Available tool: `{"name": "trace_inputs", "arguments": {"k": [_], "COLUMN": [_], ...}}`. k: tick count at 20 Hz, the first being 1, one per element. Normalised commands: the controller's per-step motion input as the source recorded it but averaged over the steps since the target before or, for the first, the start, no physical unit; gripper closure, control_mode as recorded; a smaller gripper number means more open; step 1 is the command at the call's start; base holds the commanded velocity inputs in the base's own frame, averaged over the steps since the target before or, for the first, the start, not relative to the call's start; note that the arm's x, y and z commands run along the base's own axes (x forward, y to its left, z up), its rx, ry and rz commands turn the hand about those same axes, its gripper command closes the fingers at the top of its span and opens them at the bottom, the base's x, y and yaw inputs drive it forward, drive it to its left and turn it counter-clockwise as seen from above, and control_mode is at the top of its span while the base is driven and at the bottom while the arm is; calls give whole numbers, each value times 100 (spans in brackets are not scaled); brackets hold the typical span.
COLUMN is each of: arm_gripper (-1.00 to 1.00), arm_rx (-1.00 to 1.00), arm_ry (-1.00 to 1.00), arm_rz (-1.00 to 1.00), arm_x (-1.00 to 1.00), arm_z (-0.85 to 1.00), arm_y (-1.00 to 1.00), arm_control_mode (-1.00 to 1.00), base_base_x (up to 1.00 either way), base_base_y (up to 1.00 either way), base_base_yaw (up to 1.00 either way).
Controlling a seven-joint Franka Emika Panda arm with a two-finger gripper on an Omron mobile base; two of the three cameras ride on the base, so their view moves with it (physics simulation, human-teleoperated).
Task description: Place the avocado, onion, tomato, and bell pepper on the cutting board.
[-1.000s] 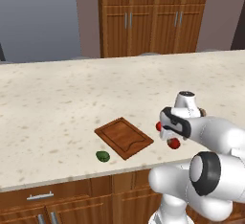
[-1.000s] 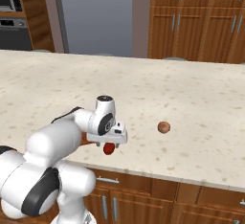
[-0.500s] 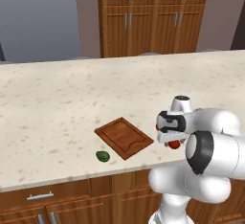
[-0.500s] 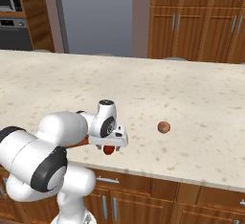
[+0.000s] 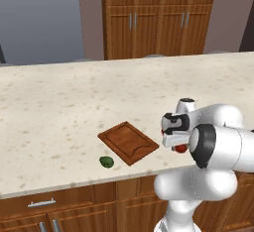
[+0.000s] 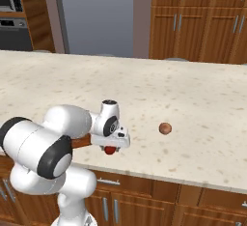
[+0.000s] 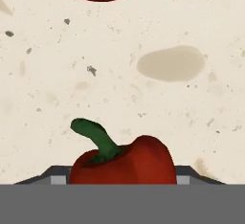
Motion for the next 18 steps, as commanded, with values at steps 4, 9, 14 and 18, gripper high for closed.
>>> {"name": "trace_inputs", "arguments": {"k": [4,9,14,18], "arm_gripper": [100,100,100,100], "arm_rx": [0,0,0,0], "arm_ry": [-5,-6,-10,-13], "arm_rz": [0,1,6,7], "arm_x": [-10,0,0,0], "arm_z": [53,63,51,19], "arm_y": [4,36,52,66], "arm_control_mode": [-100,-100,-100,-100], "base_base_x": [0,0,0,0], "base_base_y": [0,0,0,0], "base_base_yaw": [0,0,0,0]}}
